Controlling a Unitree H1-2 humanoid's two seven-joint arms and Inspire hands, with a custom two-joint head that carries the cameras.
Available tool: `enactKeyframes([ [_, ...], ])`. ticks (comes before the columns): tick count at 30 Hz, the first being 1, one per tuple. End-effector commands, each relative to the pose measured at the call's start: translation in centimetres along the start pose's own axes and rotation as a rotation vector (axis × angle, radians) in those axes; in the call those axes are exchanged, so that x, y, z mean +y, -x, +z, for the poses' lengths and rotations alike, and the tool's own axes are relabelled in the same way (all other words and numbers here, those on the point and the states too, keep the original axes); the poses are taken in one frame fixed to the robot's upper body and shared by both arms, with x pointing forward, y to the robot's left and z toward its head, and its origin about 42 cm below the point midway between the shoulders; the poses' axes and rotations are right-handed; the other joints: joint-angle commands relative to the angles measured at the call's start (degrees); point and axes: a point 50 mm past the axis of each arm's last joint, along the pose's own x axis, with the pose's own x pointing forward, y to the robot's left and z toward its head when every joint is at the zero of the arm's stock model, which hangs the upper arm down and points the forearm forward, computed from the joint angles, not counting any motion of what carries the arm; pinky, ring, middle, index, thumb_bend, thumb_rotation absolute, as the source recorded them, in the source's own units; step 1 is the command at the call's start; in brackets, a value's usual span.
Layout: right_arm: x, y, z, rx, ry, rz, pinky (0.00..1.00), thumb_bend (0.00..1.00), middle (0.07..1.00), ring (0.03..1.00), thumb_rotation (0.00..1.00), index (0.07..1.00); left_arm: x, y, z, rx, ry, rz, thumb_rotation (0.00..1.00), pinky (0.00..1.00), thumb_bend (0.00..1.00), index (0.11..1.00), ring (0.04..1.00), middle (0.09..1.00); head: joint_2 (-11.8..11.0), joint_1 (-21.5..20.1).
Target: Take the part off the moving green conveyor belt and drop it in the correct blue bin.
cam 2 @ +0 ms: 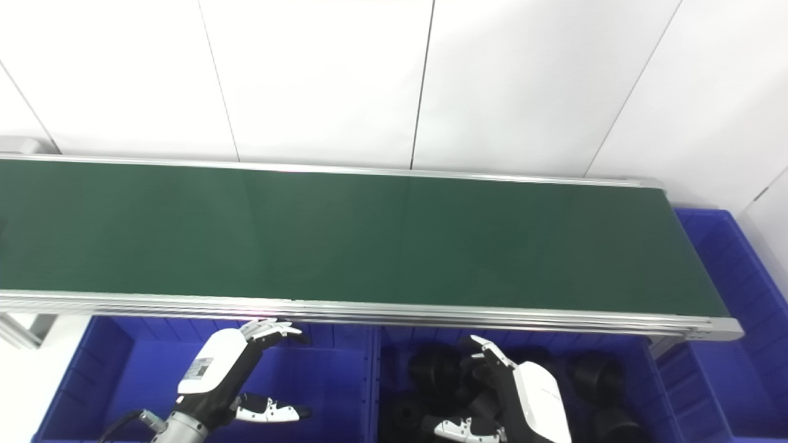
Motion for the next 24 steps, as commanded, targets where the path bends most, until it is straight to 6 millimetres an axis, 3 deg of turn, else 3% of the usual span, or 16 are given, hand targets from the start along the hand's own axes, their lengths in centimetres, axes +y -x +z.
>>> enactKeyframes([
  [1, -0.6, -0.1, 0.3, -0.017, -0.003, -0.034, 0.58, 0.77, 0.658, 0.632, 0.28, 0.794, 1.1, -0.5, 0.7, -0.037, -0.006, 0.041, 0.27, 0.90, 0.80, 0.714, 0.864, 0.806, -0.2, 0.0],
  [10, -0.7, -0.1, 0.2, -0.017, -0.011, -0.033, 0.58, 0.77, 0.661, 0.636, 0.26, 0.797, 1.0, -0.5, 0.8, -0.036, 0.003, 0.042, 0.27, 0.90, 0.80, 0.711, 0.862, 0.805, -0.6, 0.8],
  [15, -1.1, 0.1, -0.3, -0.015, -0.004, -0.039, 0.58, 0.77, 0.649, 0.623, 0.26, 0.794, 0.4, -0.7, 1.2, -0.037, 0.016, 0.049, 0.26, 0.90, 0.81, 0.708, 0.863, 0.803, -2.3, 8.3],
  [22, -1.9, 0.3, -1.8, 0.003, 0.008, -0.031, 0.58, 0.76, 0.643, 0.619, 0.16, 0.787, -1.8, -1.3, 2.1, -0.037, 0.032, 0.043, 0.29, 0.88, 0.82, 0.706, 0.852, 0.797, -7.4, 19.8],
  [24, -1.9, 0.4, -2.3, 0.025, 0.011, -0.016, 0.65, 0.73, 0.664, 0.662, 0.17, 0.810, -2.3, -1.5, 2.3, -0.030, 0.043, 0.034, 0.29, 0.89, 0.82, 0.712, 0.861, 0.801, -8.3, 20.9],
])
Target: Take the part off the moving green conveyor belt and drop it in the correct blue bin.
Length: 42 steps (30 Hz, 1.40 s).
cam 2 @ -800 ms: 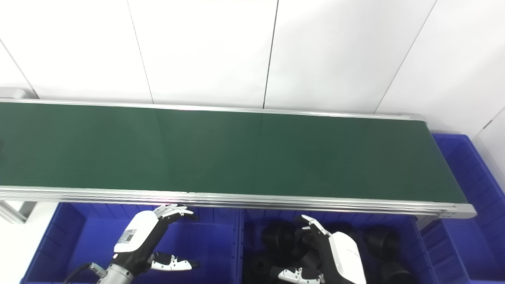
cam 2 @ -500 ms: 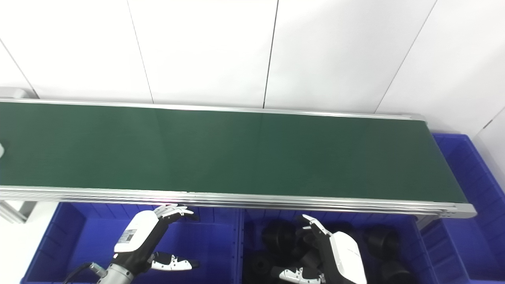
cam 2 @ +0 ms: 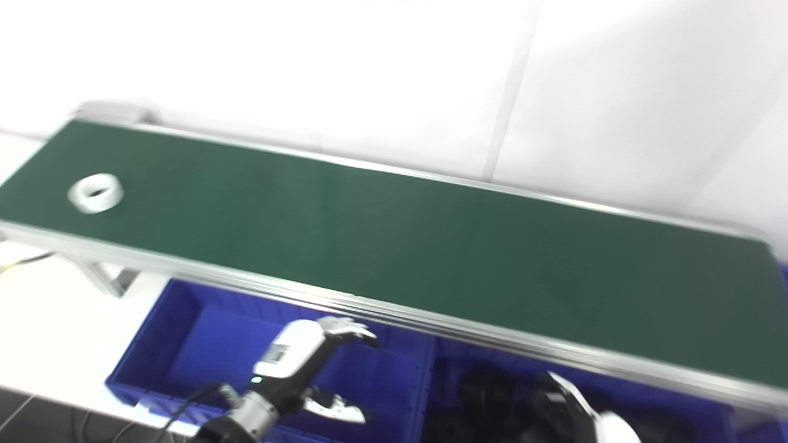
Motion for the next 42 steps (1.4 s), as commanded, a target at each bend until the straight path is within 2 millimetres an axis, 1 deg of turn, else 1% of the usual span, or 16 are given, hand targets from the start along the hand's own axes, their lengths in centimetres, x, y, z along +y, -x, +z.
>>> enactKeyframes([
  [1, -0.5, -0.1, -0.3, -0.018, -0.004, -0.020, 0.66, 0.73, 0.666, 0.668, 0.17, 0.812, 0.3, -0.8, 0.6, -0.022, 0.003, 0.044, 0.29, 0.90, 0.82, 0.712, 0.862, 0.802, -1.0, 0.9],
  [3, -0.3, -0.1, -1.0, -0.030, -0.005, -0.031, 0.66, 0.73, 0.659, 0.660, 0.17, 0.812, 0.1, -1.0, 0.7, -0.020, 0.006, 0.044, 0.28, 0.89, 0.82, 0.711, 0.861, 0.800, -1.1, 1.0],
  [4, -0.2, -0.2, -1.3, -0.030, -0.019, -0.036, 0.66, 0.73, 0.657, 0.657, 0.17, 0.811, -0.1, -1.1, 0.8, -0.020, 0.006, 0.044, 0.28, 0.89, 0.82, 0.710, 0.861, 0.800, -1.9, 1.1],
  [7, 0.0, -0.3, -1.7, -0.035, -0.056, -0.042, 0.62, 0.73, 0.659, 0.653, 0.09, 0.800, -0.4, -1.3, 0.8, -0.021, 0.014, 0.044, 0.29, 0.88, 0.83, 0.710, 0.863, 0.802, -2.5, 0.7],
  [10, 0.0, -0.4, -1.6, -0.032, -0.064, -0.040, 0.61, 0.74, 0.659, 0.652, 0.03, 0.793, -0.6, -1.4, 0.7, -0.019, 0.020, 0.044, 0.29, 0.88, 0.83, 0.710, 0.863, 0.800, -3.0, 0.2],
  [18, 0.4, -0.8, -1.9, -0.025, -0.074, -0.028, 0.61, 0.74, 0.659, 0.649, 0.06, 0.797, -0.8, -1.9, 0.4, -0.031, 0.025, 0.063, 0.30, 0.87, 0.85, 0.716, 0.847, 0.790, -4.5, -0.5],
  [22, 0.5, -1.1, -1.9, -0.031, -0.076, -0.030, 0.60, 0.75, 0.657, 0.646, 0.04, 0.792, -0.7, -1.9, 0.4, -0.039, 0.049, 0.082, 0.32, 0.84, 0.84, 0.729, 0.833, 0.781, -4.8, -1.1],
  [23, 0.5, -1.2, -1.9, -0.029, -0.074, -0.027, 0.60, 0.75, 0.656, 0.647, 0.04, 0.792, -0.6, -1.9, 0.5, -0.046, 0.074, 0.095, 0.31, 0.79, 0.85, 0.729, 0.817, 0.775, -4.7, -1.4],
  [25, 0.5, -1.3, -1.8, -0.029, -0.066, -0.024, 0.60, 0.75, 0.655, 0.647, 0.05, 0.792, -0.4, -1.9, 0.6, -0.064, 0.120, 0.121, 0.29, 0.77, 0.85, 0.728, 0.807, 0.770, -4.8, -1.8],
  [26, 0.5, -1.3, -1.7, -0.030, -0.062, -0.023, 0.60, 0.75, 0.652, 0.643, 0.06, 0.790, -0.3, -2.0, 0.6, -0.073, 0.138, 0.133, 0.26, 0.74, 0.85, 0.728, 0.786, 0.764, -4.8, -1.9],
  [27, 0.6, -1.4, -1.7, -0.032, -0.056, -0.023, 0.60, 0.75, 0.651, 0.641, 0.06, 0.789, -0.1, -1.9, 0.8, -0.080, 0.151, 0.144, 0.25, 0.72, 0.85, 0.728, 0.779, 0.761, -4.8, -2.2],
  [30, 0.6, -1.5, -1.6, -0.035, -0.033, -0.027, 0.60, 0.77, 0.643, 0.631, 0.08, 0.793, 0.9, -1.9, 1.6, -0.110, 0.186, 0.193, 0.27, 0.67, 0.85, 0.729, 0.734, 0.752, -4.9, -2.7],
  [32, 0.6, -1.6, -1.6, -0.033, -0.024, -0.027, 0.60, 0.77, 0.644, 0.632, 0.10, 0.797, 1.5, -2.0, 2.0, -0.130, 0.206, 0.224, 0.27, 0.67, 0.84, 0.727, 0.716, 0.744, -4.8, -3.1],
  [37, 0.6, -1.6, -1.1, -0.023, -0.017, -0.034, 0.60, 0.77, 0.642, 0.633, 0.11, 0.793, 4.8, -2.2, 3.7, -0.209, 0.230, 0.318, 0.30, 0.63, 0.82, 0.732, 0.708, 0.750, -4.6, -3.8],
  [39, 0.6, -1.6, -1.1, -0.025, -0.016, -0.037, 0.59, 0.78, 0.641, 0.631, 0.12, 0.789, 5.8, -2.3, 4.3, -0.235, 0.231, 0.346, 0.33, 0.63, 0.83, 0.725, 0.708, 0.746, -4.4, -4.3],
  [42, 0.5, -1.6, -1.0, -0.023, -0.014, -0.035, 0.58, 0.78, 0.641, 0.626, 0.13, 0.788, 6.8, -2.4, 5.0, -0.267, 0.222, 0.378, 0.32, 0.64, 0.84, 0.719, 0.713, 0.743, -4.2, -4.5],
])
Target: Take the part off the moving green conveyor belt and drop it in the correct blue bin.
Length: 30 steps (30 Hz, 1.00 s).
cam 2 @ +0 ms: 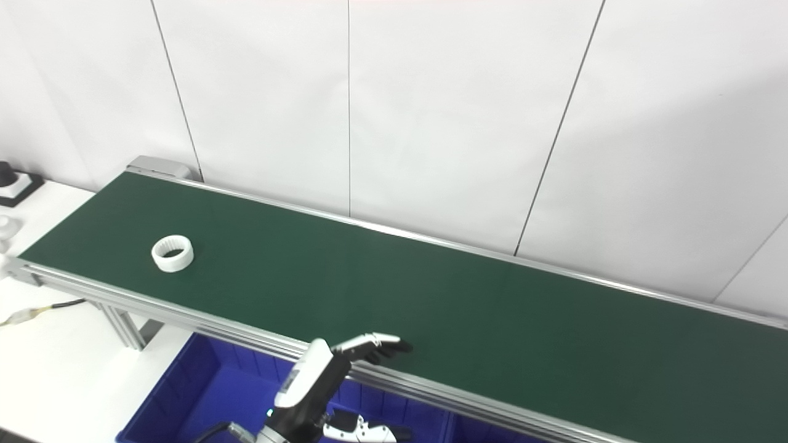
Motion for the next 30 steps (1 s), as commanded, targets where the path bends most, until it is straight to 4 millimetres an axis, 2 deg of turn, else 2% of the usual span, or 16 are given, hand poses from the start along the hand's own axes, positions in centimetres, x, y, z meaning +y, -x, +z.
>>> enactKeyframes([
  [1, -1.0, -0.2, 0.9, -0.034, 0.003, -0.046, 0.58, 0.77, 0.641, 0.624, 0.14, 0.787, 1.0, -1.2, 1.6, -0.090, 0.011, 0.053, 0.31, 0.64, 0.84, 0.719, 0.714, 0.744, 0.1, 0.0],
  [6, -1.2, -0.2, 0.8, -0.031, 0.007, -0.045, 0.58, 0.78, 0.637, 0.622, 0.15, 0.786, 1.4, -2.2, 2.0, -0.100, 0.002, 0.068, 0.26, 0.67, 0.82, 0.725, 0.728, 0.759, 0.0, 0.8],
  [13, -1.3, -0.3, 0.4, -0.042, 0.001, -0.051, 0.59, 0.78, 0.642, 0.634, 0.14, 0.786, 1.4, -3.5, 1.6, -0.053, -0.090, 0.053, 0.30, 0.75, 0.80, 0.750, 0.767, 0.787, -0.3, 1.4],
  [20, -1.1, -0.5, 0.1, -0.047, -0.005, -0.055, 0.59, 0.77, 0.640, 0.628, 0.11, 0.783, 1.4, -5.3, 0.1, -0.011, -0.151, 0.046, 0.32, 0.74, 0.78, 0.773, 0.769, 0.808, -0.6, 1.2],
  [30, -1.0, -1.0, 0.1, -0.040, 0.002, -0.053, 0.56, 0.78, 0.637, 0.620, 0.12, 0.780, 2.2, -8.1, -0.9, 0.013, -0.210, 0.068, 0.34, 0.74, 0.77, 0.789, 0.790, 0.826, -1.4, 0.9],
])
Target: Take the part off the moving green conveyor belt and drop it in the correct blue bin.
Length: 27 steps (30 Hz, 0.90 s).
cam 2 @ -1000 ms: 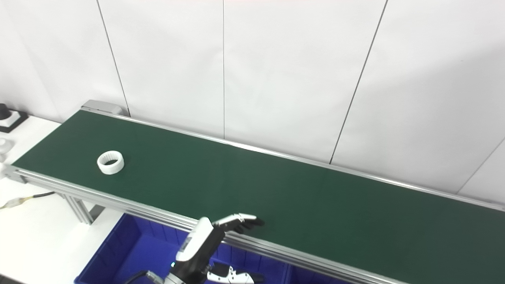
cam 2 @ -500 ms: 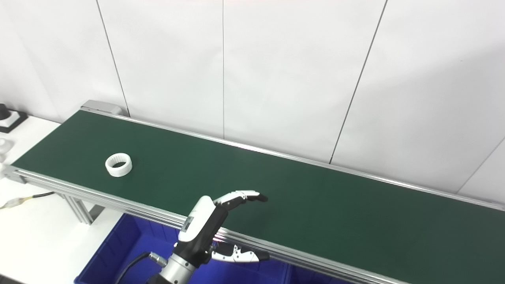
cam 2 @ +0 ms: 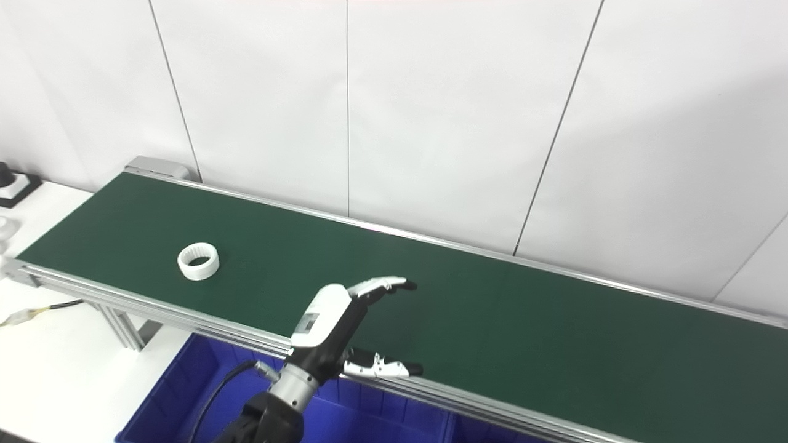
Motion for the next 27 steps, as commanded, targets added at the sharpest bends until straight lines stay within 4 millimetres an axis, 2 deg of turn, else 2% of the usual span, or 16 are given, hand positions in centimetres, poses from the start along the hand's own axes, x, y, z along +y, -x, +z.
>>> enactKeyframes([
  [1, -0.6, -0.5, 0.3, -0.043, 0.000, -0.037, 0.56, 0.78, 0.636, 0.619, 0.12, 0.780, 1.1, -1.7, 0.6, -0.028, -0.019, 0.055, 0.34, 0.74, 0.77, 0.789, 0.790, 0.826, -0.2, 0.3],
  [9, -0.6, -0.8, -0.4, -0.054, -0.006, -0.047, 0.57, 0.79, 0.631, 0.617, 0.09, 0.779, 0.9, -2.7, 1.2, -0.060, -0.060, 0.046, 0.35, 0.77, 0.77, 0.784, 0.792, 0.820, -1.5, 4.2],
  [16, -0.6, -1.0, -0.9, -0.071, -0.017, -0.059, 0.61, 0.79, 0.632, 0.622, 0.01, 0.781, 0.6, -3.4, 1.5, -0.080, -0.093, 0.051, 0.36, 0.74, 0.77, 0.784, 0.765, 0.811, -1.6, 3.7],
  [23, -0.3, -1.4, -0.9, -0.072, -0.014, -0.052, 0.58, 0.79, 0.629, 0.614, 0.03, 0.781, 1.1, -4.1, 0.5, -0.029, -0.115, 0.081, 0.35, 0.76, 0.78, 0.812, 0.800, 0.833, -1.4, 2.1],
  [27, -0.2, -1.6, -0.4, -0.055, -0.014, -0.040, 0.57, 0.78, 0.634, 0.619, 0.07, 0.780, 1.9, -5.0, -1.4, 0.020, -0.136, 0.115, 0.39, 0.79, 0.79, 0.858, 0.817, 0.848, -1.2, 1.2],
])
